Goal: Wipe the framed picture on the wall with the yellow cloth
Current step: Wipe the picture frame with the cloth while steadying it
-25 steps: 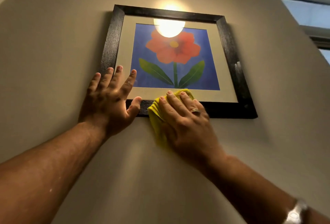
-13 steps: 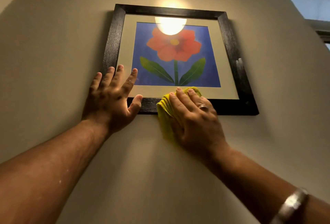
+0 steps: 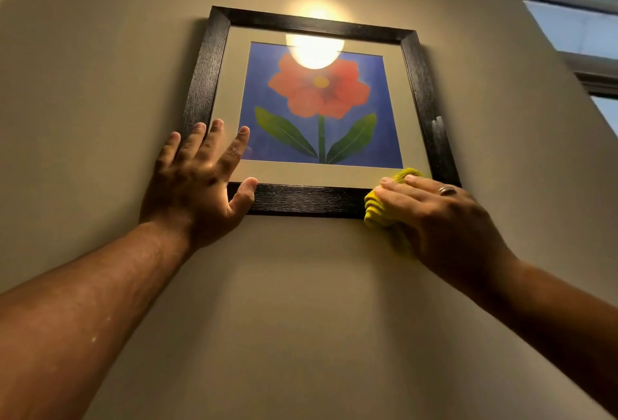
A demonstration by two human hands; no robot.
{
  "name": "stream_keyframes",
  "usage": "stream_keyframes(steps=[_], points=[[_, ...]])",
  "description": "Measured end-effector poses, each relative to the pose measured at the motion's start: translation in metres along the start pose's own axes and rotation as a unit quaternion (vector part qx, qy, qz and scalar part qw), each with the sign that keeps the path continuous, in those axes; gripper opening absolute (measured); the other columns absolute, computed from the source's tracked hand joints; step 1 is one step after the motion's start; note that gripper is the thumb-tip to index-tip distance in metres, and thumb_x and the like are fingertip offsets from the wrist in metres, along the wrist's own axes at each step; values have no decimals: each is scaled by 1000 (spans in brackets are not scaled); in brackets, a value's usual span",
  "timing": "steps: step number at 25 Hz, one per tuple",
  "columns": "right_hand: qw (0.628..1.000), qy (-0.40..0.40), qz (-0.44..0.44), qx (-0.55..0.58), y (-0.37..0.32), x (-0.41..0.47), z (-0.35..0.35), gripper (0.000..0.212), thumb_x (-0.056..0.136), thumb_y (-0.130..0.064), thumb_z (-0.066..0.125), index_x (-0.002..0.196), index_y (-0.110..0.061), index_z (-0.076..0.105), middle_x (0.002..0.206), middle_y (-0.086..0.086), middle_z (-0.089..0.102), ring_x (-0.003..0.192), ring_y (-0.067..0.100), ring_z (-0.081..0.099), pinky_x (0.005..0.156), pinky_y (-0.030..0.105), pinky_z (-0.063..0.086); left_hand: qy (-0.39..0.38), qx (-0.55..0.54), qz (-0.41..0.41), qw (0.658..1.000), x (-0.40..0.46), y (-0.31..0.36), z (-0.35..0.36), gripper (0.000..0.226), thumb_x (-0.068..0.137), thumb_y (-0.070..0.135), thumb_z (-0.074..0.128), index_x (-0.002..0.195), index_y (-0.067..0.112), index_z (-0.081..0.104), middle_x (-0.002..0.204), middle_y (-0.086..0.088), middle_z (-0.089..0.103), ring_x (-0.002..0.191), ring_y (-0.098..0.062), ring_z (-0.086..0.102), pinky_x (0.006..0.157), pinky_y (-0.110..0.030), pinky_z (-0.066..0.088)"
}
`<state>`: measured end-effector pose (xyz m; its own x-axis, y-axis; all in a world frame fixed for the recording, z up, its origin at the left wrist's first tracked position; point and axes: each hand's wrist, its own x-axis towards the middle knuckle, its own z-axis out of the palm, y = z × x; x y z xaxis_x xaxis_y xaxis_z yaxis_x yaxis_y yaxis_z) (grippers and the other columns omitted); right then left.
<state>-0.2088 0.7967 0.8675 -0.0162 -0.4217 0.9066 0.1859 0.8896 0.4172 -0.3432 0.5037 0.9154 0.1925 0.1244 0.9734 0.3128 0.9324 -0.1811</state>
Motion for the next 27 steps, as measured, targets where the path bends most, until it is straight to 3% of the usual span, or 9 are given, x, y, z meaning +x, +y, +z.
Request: stream_keyframes(steps=[2,6,9,13,15,17,21,24,27], points=[[999,-3,44,-7,-8,-4,3,42,91,-42,54,123,-17,63,130,7,63,119,29,60,97,47,51,3,2,-1,1000,0,0,0,75,83,58,28,153,31,20,159,-18,29,145,-38,28,119,-56,17],[998,-29,-46,41,-19,-2,3,33,91,-38,52,115,-21,67,123,9,69,114,32,62,94,46,53,-3,-2,-2,1000,-1,1,-2,75,84,57,27,153,31,20,159,-18,30,145,-38,28,119,-56,17],[992,4,80,97,-13,11,-5,31,94,-46,46,101,-22,65,106,4,69,98,29,62,83,41,53,-8,3,-3,1000,-2,1,-4,75,84,57,26,153,31,19,159,-18,29,145,-38,28,119,-56,17],[991,-34,-105,77,-35,4,9,35,92,-41,49,116,-22,65,125,5,67,118,26,61,101,42,49,-15,1,-2,1000,-1,2,-5,75,84,58,26,153,30,19,159,-19,30,145,-39,28,119,-56,17],[993,-20,24,110,-14,13,3,33,91,-35,48,120,-25,60,129,3,63,117,25,58,98,43,50,-19,1,-4,1000,0,1,-5,75,84,58,26,153,30,19,159,-19,30,145,-39,28,119,-56,17],[980,-17,166,109,-11,9,8,50,86,-33,50,135,-27,47,147,4,46,134,30,43,111,46,37,-24,1,-5,1000,-1,0,-6,75,84,59,25,153,30,19,159,-19,30,145,-38,28,119,-56,18],[994,-99,-49,17,-7,-11,20,65,90,-61,30,148,-32,23,157,-5,21,147,24,16,120,45,19,-26,4,7,1000,-1,1,-4,81,84,71,20,154,31,15,160,-17,28,146,-37,27,119,-55,16],[984,-103,142,31,31,3,5,66,87,-56,25,149,-35,17,160,-6,11,149,25,9,120,41,15,-28,5,18,999,-3,0,-3,90,79,82,14,154,32,13,161,-16,26,147,-36,26,120,-55,15],[990,-91,109,12,24,-29,17,67,88,-56,24,150,-34,7,161,-3,2,149,23,-1,120,39,10,-25,1,28,999,-2,0,-3,97,74,88,13,154,33,12,161,-15,24,147,-36,25,120,-55,15]])
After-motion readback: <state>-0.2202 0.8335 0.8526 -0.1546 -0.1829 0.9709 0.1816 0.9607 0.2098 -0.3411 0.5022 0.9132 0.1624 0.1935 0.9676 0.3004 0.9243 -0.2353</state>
